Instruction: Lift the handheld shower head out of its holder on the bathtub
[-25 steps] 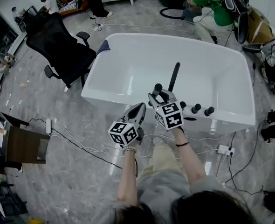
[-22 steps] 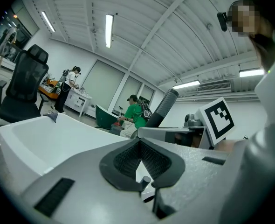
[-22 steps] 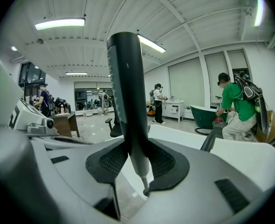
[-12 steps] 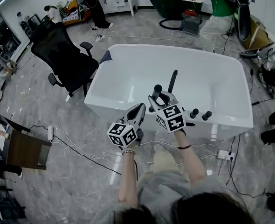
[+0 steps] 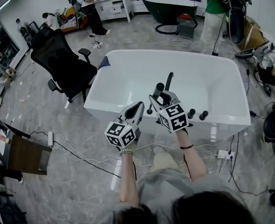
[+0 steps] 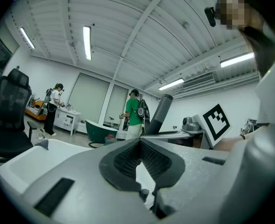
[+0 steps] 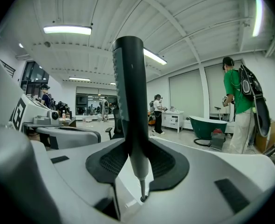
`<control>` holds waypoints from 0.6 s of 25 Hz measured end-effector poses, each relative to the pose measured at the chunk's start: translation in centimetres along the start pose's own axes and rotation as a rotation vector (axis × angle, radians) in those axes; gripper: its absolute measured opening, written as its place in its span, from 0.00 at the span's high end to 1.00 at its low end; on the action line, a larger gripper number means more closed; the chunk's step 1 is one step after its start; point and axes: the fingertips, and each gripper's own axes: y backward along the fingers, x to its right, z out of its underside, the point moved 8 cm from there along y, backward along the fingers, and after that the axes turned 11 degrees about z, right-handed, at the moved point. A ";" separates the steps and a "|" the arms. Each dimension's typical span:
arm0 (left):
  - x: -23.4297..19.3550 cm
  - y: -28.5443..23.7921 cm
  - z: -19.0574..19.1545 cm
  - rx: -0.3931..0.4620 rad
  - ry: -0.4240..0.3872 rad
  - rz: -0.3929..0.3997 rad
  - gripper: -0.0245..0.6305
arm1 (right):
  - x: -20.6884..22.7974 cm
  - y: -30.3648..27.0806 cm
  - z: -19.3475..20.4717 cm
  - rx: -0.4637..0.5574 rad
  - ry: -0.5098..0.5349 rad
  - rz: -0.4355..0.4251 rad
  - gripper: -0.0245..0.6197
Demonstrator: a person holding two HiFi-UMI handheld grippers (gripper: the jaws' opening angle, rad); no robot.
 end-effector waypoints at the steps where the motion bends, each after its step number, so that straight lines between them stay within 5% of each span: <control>1: 0.2 0.0 -0.3 0.004 -0.010 0.005 0.96 | 0.1 0.2 -0.2 0.005 -0.005 0.002 0.75; 15: 2.0 -0.3 -2.9 0.042 -0.054 0.066 0.96 | 0.8 3.3 -4.2 0.087 0.006 0.030 0.76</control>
